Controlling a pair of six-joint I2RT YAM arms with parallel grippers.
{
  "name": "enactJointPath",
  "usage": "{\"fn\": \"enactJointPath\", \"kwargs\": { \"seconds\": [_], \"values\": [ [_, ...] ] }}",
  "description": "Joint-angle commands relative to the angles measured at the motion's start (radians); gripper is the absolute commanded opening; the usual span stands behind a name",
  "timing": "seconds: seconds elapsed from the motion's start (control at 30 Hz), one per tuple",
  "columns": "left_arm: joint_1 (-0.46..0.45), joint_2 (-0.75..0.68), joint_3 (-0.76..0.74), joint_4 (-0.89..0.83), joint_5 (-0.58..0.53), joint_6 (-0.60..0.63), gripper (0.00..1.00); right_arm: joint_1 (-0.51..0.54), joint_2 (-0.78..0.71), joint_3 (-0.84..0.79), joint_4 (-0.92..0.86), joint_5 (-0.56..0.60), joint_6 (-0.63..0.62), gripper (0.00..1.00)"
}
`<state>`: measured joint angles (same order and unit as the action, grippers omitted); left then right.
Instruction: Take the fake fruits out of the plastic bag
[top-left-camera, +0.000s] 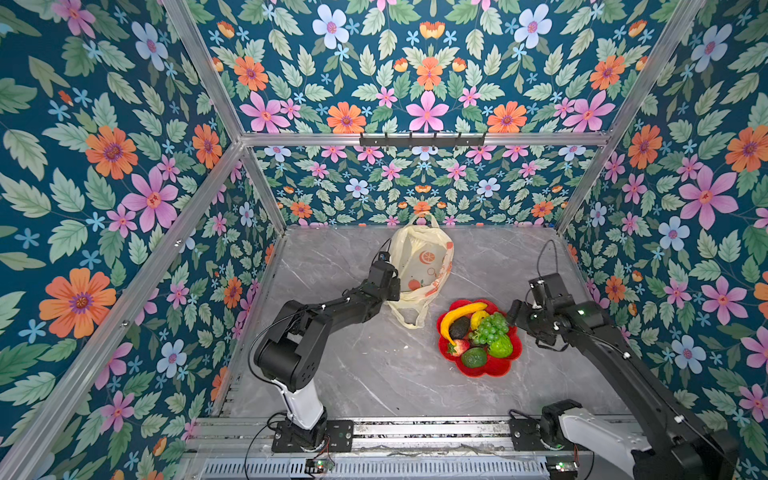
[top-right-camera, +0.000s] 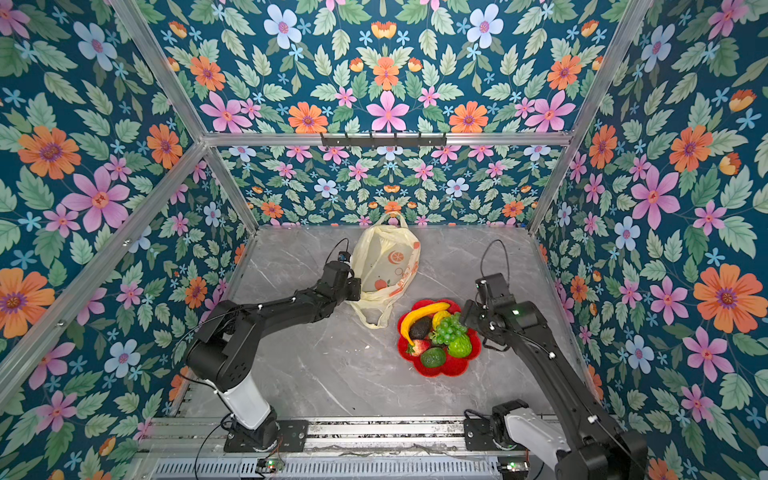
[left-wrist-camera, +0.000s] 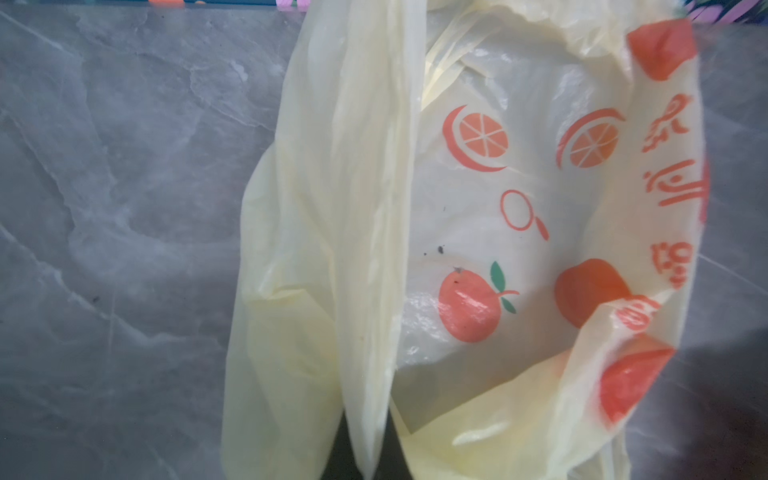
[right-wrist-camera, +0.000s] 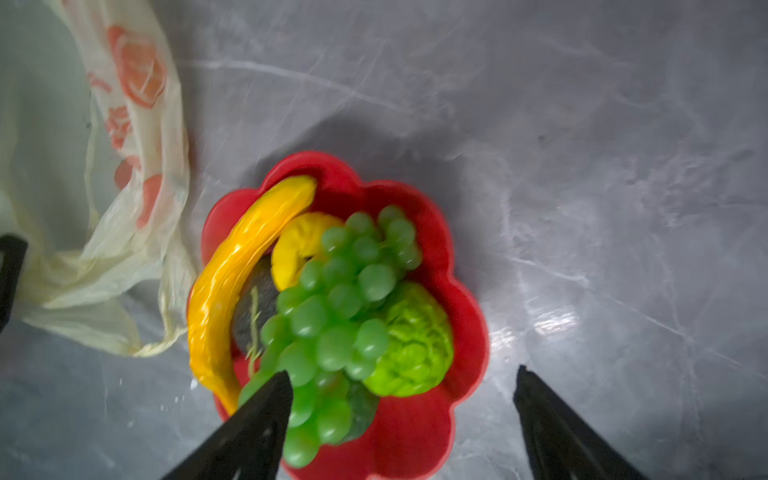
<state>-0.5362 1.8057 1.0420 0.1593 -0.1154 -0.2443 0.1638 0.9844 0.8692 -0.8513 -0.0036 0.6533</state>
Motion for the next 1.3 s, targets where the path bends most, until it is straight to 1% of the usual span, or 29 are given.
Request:
{"fn": "enactJointPath", "kwargs": {
  "seconds": [0.0, 0.1, 0.2, 0.3, 0.37, 0.53, 0.6, 0.67, 0.7, 0.73, 0.8, 0.87, 0.93, 1.1, 1.2, 1.27],
  "values": [
    [0.002, 0.078, 0.119, -0.122, -0.021, 0.166, 0.02, -0.125, -0.064, -0.095, 0.132, -0.140, -0.001, 0.86],
    [0.002, 0.161, 0.270, -0.222, 0.015, 0.267, 0.02, -0.247, -0.087, -0.189, 0.225, -0.272, 0.039, 0.86],
    [0.001, 0.237, 0.409, -0.316, 0.051, 0.350, 0.03, -0.318, -0.059, -0.252, 0.297, -0.353, 0.077, 0.86],
    [0.001, 0.311, 0.539, -0.399, 0.093, 0.435, 0.04, -0.337, -0.006, -0.278, 0.339, -0.386, 0.113, 0.87],
    [0.001, 0.362, 0.618, -0.456, 0.098, 0.485, 0.04, -0.340, 0.017, -0.288, 0.365, -0.388, 0.138, 0.88],
    [0.001, 0.470, 0.788, -0.578, 0.114, 0.605, 0.08, -0.340, 0.025, -0.341, 0.464, -0.404, 0.222, 0.88],
    [0.001, 0.502, 0.840, -0.600, 0.086, 0.642, 0.13, -0.340, 0.019, -0.365, 0.490, -0.410, 0.253, 0.88],
    [0.002, 0.521, 0.876, -0.603, 0.052, 0.661, 0.23, -0.339, 0.004, -0.386, 0.511, -0.415, 0.278, 0.88],
    [0.004, 0.528, 0.894, -0.599, 0.037, 0.663, 0.25, -0.339, -0.007, -0.399, 0.524, -0.420, 0.295, 0.88],
    [0.005, 0.531, 0.909, -0.591, 0.019, 0.660, 0.29, -0.339, -0.019, -0.412, 0.532, -0.423, 0.309, 0.88],
    [0.011, 0.527, 0.925, -0.558, -0.033, 0.636, 0.40, -0.339, -0.051, -0.438, 0.552, -0.428, 0.337, 0.88],
    [0.018, 0.503, 0.916, -0.512, -0.077, 0.593, 0.45, -0.339, -0.082, -0.463, 0.581, -0.433, 0.363, 0.88],
    [0.028, 0.471, 0.896, -0.483, -0.072, 0.545, 0.52, -0.339, -0.096, -0.480, 0.600, -0.432, 0.385, 0.88],
    [0.042, 0.341, 0.756, -0.383, -0.065, 0.413, 0.72, -0.324, -0.073, -0.488, 0.636, -0.441, 0.403, 0.88],
    [0.054, 0.248, 0.645, -0.326, -0.026, 0.305, 0.76, -0.289, -0.051, -0.483, 0.659, -0.429, 0.416, 0.88],
    [0.059, 0.171, 0.550, -0.262, -0.021, 0.234, 0.77, -0.261, -0.042, -0.474, 0.665, -0.415, 0.427, 0.88]
  ]
}}
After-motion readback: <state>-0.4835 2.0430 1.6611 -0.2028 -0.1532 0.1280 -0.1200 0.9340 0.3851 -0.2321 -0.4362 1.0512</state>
